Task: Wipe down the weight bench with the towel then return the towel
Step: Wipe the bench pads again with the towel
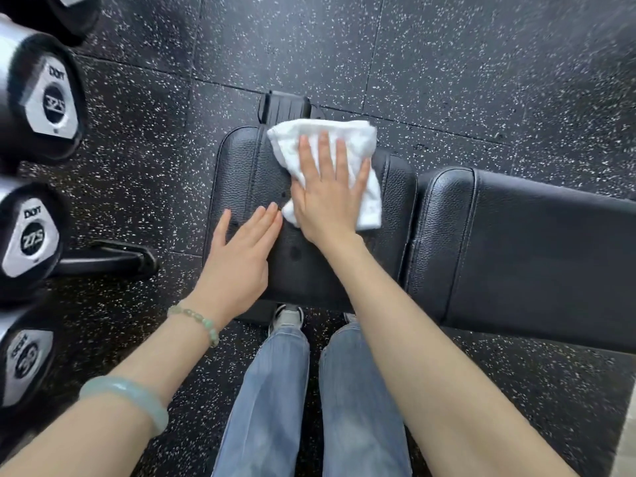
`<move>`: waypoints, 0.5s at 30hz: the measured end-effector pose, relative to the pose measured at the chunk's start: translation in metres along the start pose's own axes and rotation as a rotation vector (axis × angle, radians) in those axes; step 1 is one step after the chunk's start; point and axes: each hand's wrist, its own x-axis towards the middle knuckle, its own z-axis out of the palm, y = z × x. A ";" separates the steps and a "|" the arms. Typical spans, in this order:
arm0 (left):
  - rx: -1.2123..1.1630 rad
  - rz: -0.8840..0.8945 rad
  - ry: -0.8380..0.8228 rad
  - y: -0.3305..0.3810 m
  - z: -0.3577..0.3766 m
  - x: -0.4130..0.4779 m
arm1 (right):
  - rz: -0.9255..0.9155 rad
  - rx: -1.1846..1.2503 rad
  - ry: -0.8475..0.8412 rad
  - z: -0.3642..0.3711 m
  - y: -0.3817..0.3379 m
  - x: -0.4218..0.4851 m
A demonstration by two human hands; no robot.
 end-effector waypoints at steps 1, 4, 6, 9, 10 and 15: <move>-0.002 0.006 0.003 0.000 0.000 0.000 | 0.016 -0.010 -0.006 -0.002 -0.003 0.005; -0.015 0.012 0.002 -0.002 -0.001 0.000 | -0.011 -0.007 0.043 0.007 0.002 -0.020; -0.021 0.017 0.002 -0.002 0.000 -0.001 | -0.030 0.014 0.062 0.021 0.009 -0.062; -0.009 0.015 -0.010 -0.003 0.002 -0.002 | -0.059 -0.020 0.019 0.037 0.016 -0.118; -0.007 0.012 -0.012 -0.003 0.002 -0.002 | -0.067 -0.034 0.003 0.038 0.018 -0.125; -0.008 -0.003 -0.009 0.002 -0.002 -0.002 | -0.112 -0.042 0.047 0.019 0.015 -0.056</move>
